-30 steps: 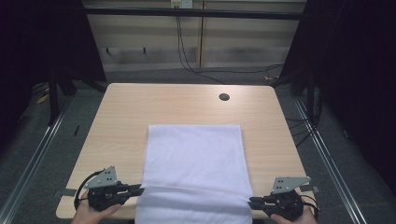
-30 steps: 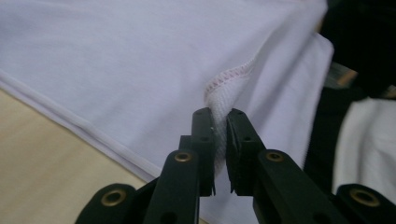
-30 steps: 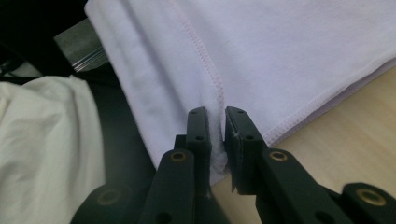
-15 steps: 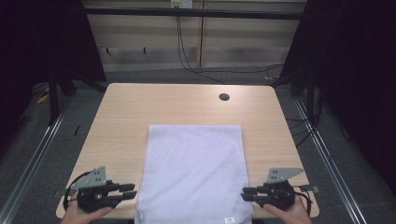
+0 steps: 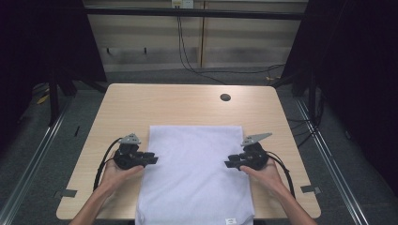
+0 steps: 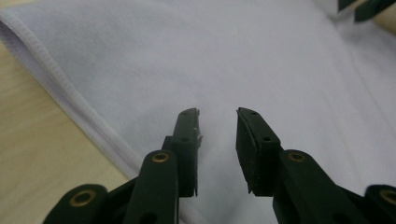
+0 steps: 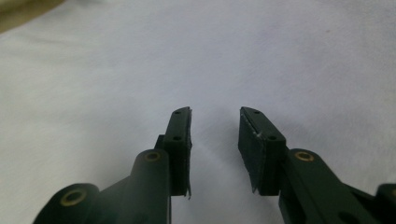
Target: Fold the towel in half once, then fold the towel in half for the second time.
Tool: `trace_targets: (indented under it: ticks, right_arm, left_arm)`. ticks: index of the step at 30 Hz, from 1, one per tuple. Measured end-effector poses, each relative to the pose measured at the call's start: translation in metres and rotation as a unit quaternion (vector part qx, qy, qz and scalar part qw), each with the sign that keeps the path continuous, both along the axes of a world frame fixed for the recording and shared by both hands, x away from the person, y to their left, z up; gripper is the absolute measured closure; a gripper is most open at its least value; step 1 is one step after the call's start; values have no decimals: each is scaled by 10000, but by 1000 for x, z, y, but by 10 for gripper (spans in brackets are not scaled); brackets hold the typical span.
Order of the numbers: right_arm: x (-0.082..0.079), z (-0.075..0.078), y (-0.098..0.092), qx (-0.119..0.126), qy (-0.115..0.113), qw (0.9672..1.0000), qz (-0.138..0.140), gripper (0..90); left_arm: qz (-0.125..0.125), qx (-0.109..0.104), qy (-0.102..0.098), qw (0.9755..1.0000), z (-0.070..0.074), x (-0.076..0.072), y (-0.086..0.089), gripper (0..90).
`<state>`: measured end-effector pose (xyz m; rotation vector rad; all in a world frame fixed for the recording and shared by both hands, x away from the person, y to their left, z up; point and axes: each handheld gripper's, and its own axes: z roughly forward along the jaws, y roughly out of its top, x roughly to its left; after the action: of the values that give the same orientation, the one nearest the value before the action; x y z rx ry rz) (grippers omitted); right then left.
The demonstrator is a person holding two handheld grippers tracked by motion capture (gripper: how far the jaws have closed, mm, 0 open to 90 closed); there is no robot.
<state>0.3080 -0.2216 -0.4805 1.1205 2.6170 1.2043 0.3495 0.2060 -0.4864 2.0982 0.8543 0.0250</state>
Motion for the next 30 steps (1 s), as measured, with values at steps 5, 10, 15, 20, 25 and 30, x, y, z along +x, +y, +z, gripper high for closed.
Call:
trace_targets:
  ticks: [5, 10, 15, 20, 25, 30]
  right_arm:
    - [30, -11, 15, -148, -35, 9998, -134, 646]
    - [42, -18, 17, -211, -65, 9992, -344, 648]
    - [32, -18, 16, -270, -100, 9992, -280, 627]
    - [22, -17, 15, -227, 46, 9996, -139, 631]
    - [11, -16, 14, -230, 100, 9997, -8, 633]
    - [-10, -12, 19, -376, 178, 9989, 192, 634]
  left_arm:
    - [215, 315, -109, 9992, -8, 21, -6, 685]
    - [238, 594, -200, 9978, -12, 18, -6, 716]
    - [53, 410, -15, 9991, -12, -1, 4, 719]
    - [4, 463, -64, 9989, -12, -15, 4, 719]
    - [-63, 370, -19, 9993, -12, -25, 6, 711]
    - [-123, 480, 49, 9988, -9, -48, 6, 668]
